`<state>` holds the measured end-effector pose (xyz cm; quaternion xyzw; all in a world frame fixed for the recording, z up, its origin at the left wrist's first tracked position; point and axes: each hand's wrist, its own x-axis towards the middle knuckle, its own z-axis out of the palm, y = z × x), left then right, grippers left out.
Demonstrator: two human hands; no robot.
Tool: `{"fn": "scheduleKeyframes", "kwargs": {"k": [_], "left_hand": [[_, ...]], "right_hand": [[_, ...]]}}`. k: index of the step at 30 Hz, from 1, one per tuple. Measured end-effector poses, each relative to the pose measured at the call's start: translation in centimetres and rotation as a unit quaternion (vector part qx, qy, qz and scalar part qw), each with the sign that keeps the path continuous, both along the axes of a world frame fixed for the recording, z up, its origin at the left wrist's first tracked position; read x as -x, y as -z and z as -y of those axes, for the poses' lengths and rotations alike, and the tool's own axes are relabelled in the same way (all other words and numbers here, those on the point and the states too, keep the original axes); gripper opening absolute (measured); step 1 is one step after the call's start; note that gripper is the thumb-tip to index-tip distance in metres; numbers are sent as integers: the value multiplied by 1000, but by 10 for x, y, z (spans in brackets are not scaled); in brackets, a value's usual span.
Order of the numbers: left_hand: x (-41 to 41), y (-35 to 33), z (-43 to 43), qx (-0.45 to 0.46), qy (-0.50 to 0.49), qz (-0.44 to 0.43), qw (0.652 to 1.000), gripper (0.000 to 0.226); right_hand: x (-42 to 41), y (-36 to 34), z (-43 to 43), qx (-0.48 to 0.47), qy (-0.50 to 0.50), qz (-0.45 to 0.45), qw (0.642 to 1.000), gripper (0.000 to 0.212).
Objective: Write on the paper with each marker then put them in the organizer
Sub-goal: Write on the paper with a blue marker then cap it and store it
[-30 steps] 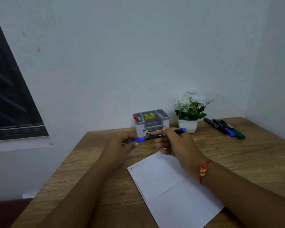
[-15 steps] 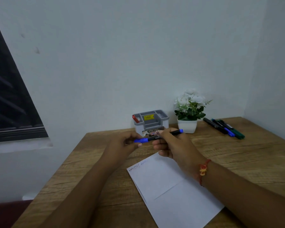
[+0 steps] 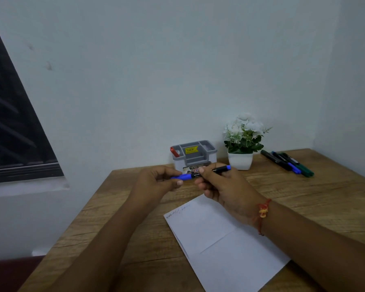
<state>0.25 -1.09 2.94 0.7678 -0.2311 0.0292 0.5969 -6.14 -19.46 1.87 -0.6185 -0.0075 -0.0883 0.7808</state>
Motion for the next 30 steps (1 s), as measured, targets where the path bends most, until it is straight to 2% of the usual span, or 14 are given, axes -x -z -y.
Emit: {"fn": "scheduleKeyframes", "kwargs": {"k": [4,7,9,11,13,15,17,19,26,30], "left_hand": [[3,1,4,33,-6,-3,999,18],[5,-3,9,105,-33,7,994,17],[7,-7,11,142,-74,34,987,16],[6,-12,16,143,-123,77,979,16],[3,-19,22,105,-173,129,971,17],[-2,-27,31,75,-193,167,964,18],[-8,-36,43,63,-183,189,963,18],[-18,-42,54,51,-172,204,962,19],[-45,-45,94,2,-140,218,966,27],[-56,-36,108,-4,-137,185,973,34]], "right_hand": [[0,-3,1,-63,-8,-18,998,19],[-1,-6,-4,-124,5,-35,992,33],[-1,-5,-5,-49,44,-39,997,38],[-1,0,-2,150,89,-16,985,32],[-2,6,4,377,116,28,919,25],[-4,12,6,514,126,52,847,20],[-5,13,5,568,119,63,812,21],[-5,13,5,594,109,75,794,22],[-6,12,10,629,118,83,764,25],[-5,11,11,642,117,95,752,25]]}}
